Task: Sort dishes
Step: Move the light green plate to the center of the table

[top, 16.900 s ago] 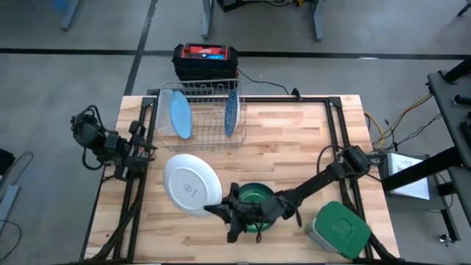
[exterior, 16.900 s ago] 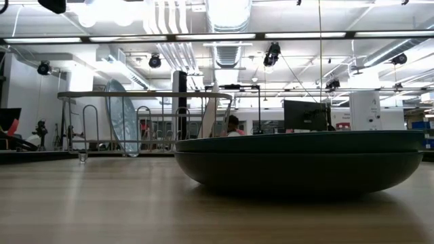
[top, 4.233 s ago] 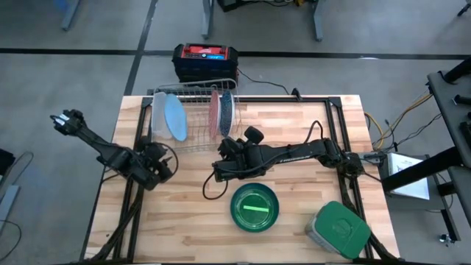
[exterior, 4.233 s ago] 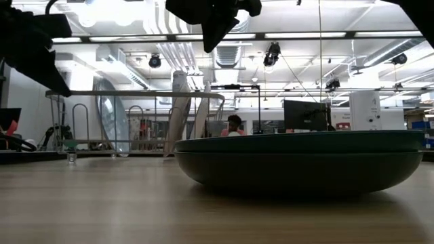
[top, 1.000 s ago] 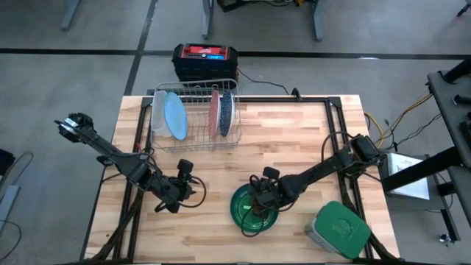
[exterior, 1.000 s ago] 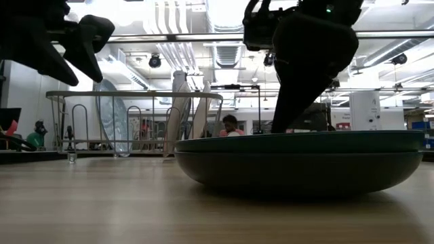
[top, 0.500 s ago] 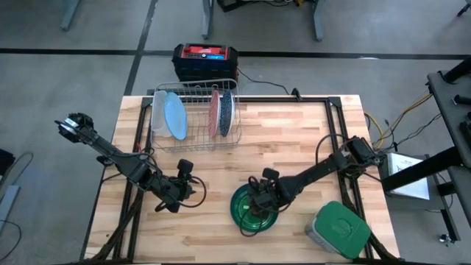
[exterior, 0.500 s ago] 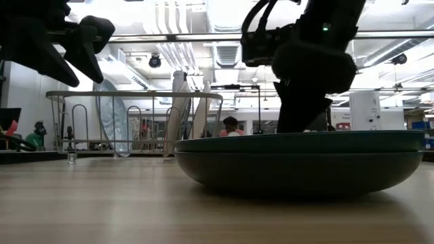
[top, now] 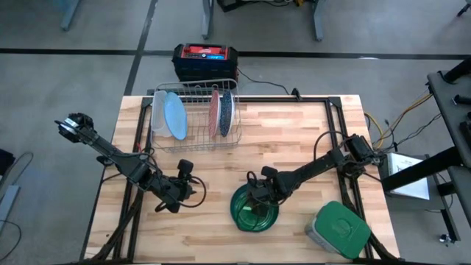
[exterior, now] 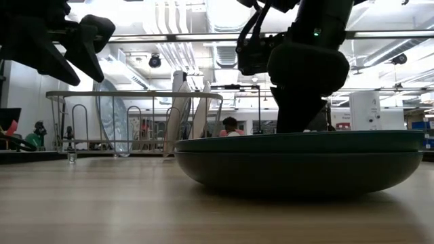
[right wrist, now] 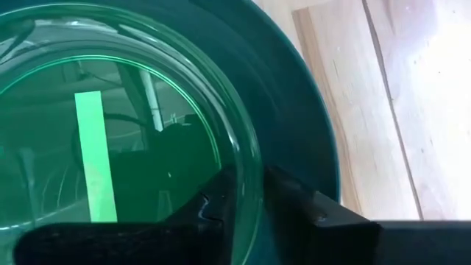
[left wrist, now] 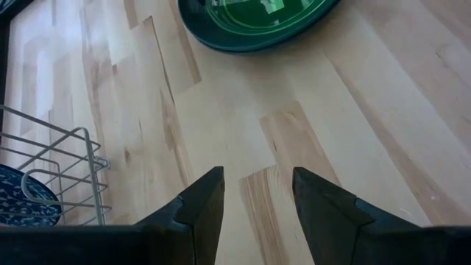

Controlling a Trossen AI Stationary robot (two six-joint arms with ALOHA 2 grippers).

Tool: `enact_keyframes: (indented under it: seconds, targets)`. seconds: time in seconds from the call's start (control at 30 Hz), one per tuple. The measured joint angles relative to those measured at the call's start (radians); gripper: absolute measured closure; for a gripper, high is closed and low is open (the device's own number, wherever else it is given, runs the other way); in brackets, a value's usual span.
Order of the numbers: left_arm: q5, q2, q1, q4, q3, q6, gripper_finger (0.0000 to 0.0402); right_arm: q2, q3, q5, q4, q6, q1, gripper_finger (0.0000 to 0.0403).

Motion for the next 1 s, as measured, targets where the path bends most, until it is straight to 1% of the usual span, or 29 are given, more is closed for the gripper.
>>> enact_keyframes:
  seconds: [0.2,0.27,0.53,0.67,0.87,1.0]
  targets:
    - [0.0,0.0,0.0,0.0,0.0,0.0,0.0249,0.0,0.0,-0.001,0.006,-0.014,0.0,0.0391]
    - [0.0,0.0,0.0,0.0,0.0,0.0,0.0249,0.0,0.0,-0.001,0.008,-0.025,0.003,0.0399]
    - [0.0,0.0,0.0,0.0,0.0,0.0,0.0249,-0.001,0.041,0.023,-0.015,-0.032,0.009,0.0402]
    - [0.0,0.0,0.0,0.0,0.0,0.0,0.0249,-0.001,0.058,0.008,-0.029,-0.027,0.009,0.04]
    - [0.0,0.0,0.0,0.0,0.0,0.0,0.0249,-0.003,0.08,0.017,-0.029,-0.048,0.012,0.0402]
    - [0.0,0.0,0.0,0.0,0.0,0.0,0.0249,-0.003,0.088,0.042,-0.037,-0.061,0.012,0.0402]
